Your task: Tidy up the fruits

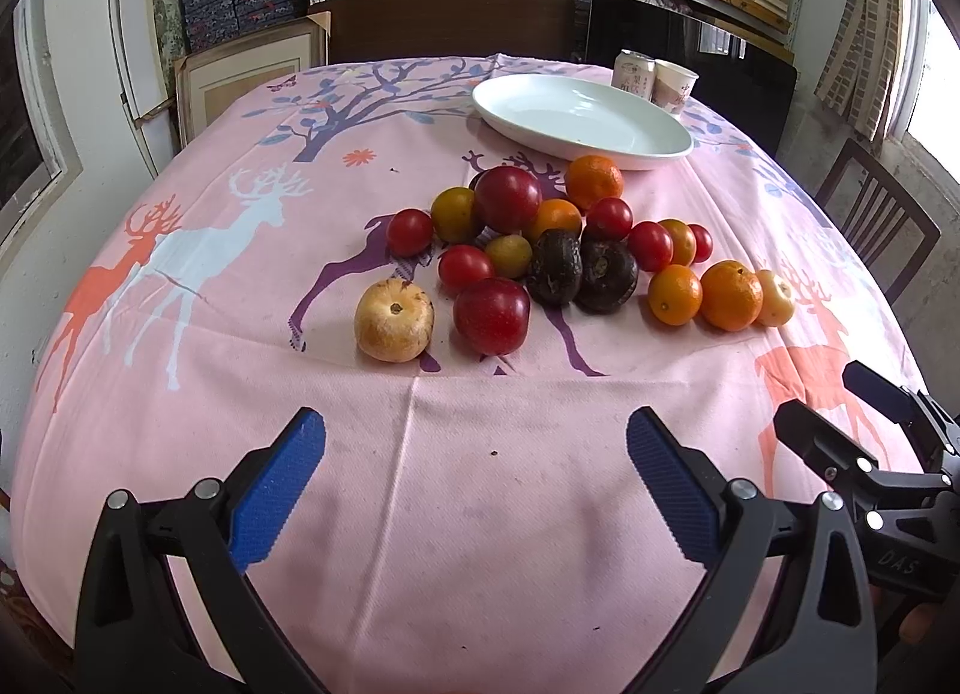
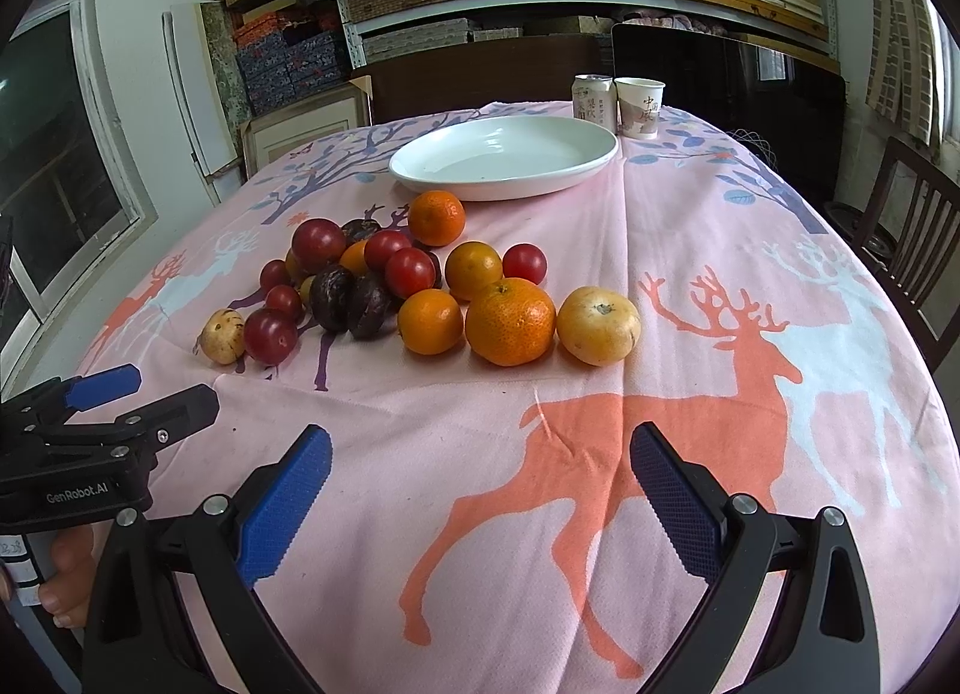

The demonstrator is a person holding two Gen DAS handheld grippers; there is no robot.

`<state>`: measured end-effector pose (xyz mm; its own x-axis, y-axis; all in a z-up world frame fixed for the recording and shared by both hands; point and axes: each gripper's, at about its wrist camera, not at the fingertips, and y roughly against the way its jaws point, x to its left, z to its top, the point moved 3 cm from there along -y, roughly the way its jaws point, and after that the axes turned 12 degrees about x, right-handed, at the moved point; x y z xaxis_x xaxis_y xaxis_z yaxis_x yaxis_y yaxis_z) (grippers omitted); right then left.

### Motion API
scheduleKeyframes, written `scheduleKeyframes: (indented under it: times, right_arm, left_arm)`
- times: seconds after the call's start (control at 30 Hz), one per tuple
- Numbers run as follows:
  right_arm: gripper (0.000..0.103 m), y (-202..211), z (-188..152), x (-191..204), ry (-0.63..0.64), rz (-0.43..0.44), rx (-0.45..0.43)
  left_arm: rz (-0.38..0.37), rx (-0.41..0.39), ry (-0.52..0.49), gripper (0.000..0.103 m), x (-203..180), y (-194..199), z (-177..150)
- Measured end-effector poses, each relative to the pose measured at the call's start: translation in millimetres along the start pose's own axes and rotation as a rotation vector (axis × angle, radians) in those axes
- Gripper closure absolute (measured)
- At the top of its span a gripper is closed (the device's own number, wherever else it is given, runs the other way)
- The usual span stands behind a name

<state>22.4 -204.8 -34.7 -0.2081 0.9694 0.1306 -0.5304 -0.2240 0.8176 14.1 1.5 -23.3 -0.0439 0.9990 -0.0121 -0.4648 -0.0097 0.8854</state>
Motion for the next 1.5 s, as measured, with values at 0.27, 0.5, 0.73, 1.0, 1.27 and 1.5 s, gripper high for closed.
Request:
scheduleKeyframes:
  times: [0.27, 0.5, 0.73, 1.0, 1.27, 1.5]
  right_arm:
    - [0.003, 0, -1, 1, 0.001, 0.0, 0.001]
    - [0.003, 0, -1, 1, 0.0, 0.001, 0.003]
    - [0.003, -3, -5, 3, 0.0, 0.006, 0.012]
    - [0.003, -4, -2, 0, 0.009, -0.007, 0.017]
    - [0.003, -7, 6, -12, 0.005, -0.003, 0.039]
    - [0.003, -10, 11, -23, 0.014, -0.011, 0.055]
  left_arm:
    - [-0.001, 0.0, 0.001, 0.004, 0, 0, 0]
    - [-0.001, 0.001, 0.001, 0.004, -1, 0, 0]
    - [-0.003, 0.009, -0.003, 0.004, -2, -1, -3]
    - [-0.053, -0.008, -0.009, 0.004, 6, -5, -2]
    - [-0.09, 0.085, 0.003, 0.004, 29, -29, 5]
    - [-0.047, 0.093, -0.068, 0.004, 41, -45, 27]
